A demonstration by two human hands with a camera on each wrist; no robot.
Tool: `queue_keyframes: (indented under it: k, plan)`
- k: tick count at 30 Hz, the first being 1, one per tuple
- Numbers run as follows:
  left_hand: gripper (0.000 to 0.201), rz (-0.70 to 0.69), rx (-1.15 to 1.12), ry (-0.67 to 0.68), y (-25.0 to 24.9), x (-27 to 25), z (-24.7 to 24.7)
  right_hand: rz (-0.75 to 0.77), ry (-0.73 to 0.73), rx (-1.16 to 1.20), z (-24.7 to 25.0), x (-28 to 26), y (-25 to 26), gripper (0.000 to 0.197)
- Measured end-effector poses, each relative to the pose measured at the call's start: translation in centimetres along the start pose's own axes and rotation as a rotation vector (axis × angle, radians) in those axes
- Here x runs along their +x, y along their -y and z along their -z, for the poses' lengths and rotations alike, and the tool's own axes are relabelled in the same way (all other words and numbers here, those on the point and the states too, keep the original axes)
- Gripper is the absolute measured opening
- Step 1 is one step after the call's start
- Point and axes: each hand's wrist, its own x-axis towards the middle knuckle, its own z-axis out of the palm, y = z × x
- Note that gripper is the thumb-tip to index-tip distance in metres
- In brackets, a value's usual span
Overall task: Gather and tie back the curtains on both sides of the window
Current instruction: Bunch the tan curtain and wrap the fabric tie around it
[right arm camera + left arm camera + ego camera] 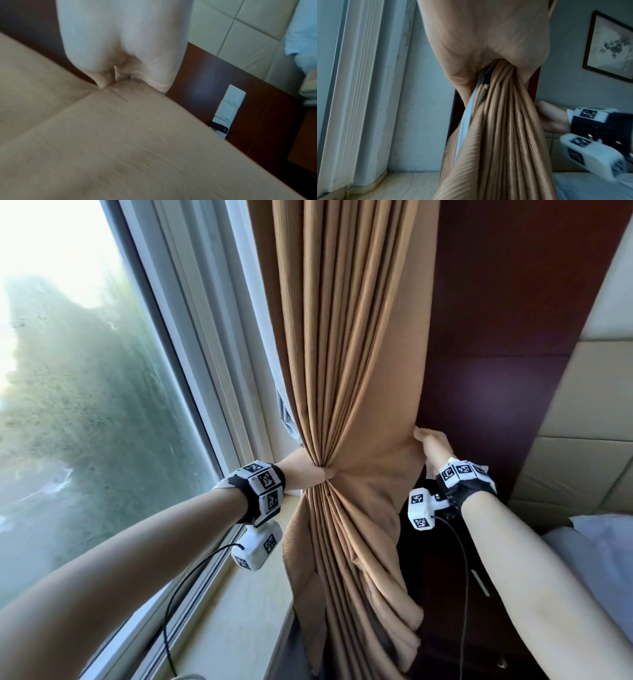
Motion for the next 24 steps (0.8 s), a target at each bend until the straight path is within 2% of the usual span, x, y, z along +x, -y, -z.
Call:
queue_keyframes:
  k: [3, 5, 7, 9, 11, 12, 15, 17, 22, 24]
  plan:
    - [0.062, -0.010, -0.029, -0.032, 0.0, 0.1, -0.3, 0.210, -0.197, -0.252, 1.2, -4.5, -0.3, 0.033]
    - [0.062, -0.007, -0.064, -0.058, -0.1, 0.1, -0.6, 0.352, -0.361, -0.275, 1.2, -8.4, -0.8, 0.034]
    - [0.064, -0.006, -0.080, -0.084, -0.3, 0.0, -1.2, 0.410, -0.432, -0.254, 1.0, -12.3, -1.1, 0.026]
    - [0.067, -0.013, -0.084, -0.108, -0.6, -0.1, -1.7, 0.396, -0.411, -0.250, 0.4, -15.3, -1.5, 0.030]
    - [0.066, -0.025, -0.080, -0.108, -1.0, -0.4, -2.1, 0.363, -0.390, -0.264, -0.5, -17.4, -1.9, 0.055]
    - [0.064, -0.029, -0.073, -0.105, -1.2, -0.5, -2.2, 0.390, -0.392, -0.294, -1.1, -17.9, -2.2, 0.060]
    - [0.062, -0.033, -0.064, -0.085, -1.9, -1.0, -2.8, 0.504, -0.407, -0.504, -3.5, -19.6, -2.9, 0.047]
    - [0.063, -0.047, -0.064, -0.074, -2.4, -1.5, -3.1, 0.556, -0.345, -0.616, -4.9, -21.0, -2.9, 0.041]
    - [0.070, -0.115, -0.073, -0.041, -2.8, -2.6, -3.2, 0.469, -0.182, -0.671, -6.2, -22.5, -1.5, 0.045]
    - [0.079, -0.109, -0.116, 0.018, -2.9, -3.0, -3.1, 0.429, -0.109, -0.676, -6.4, -23.2, -1.3, 0.055]
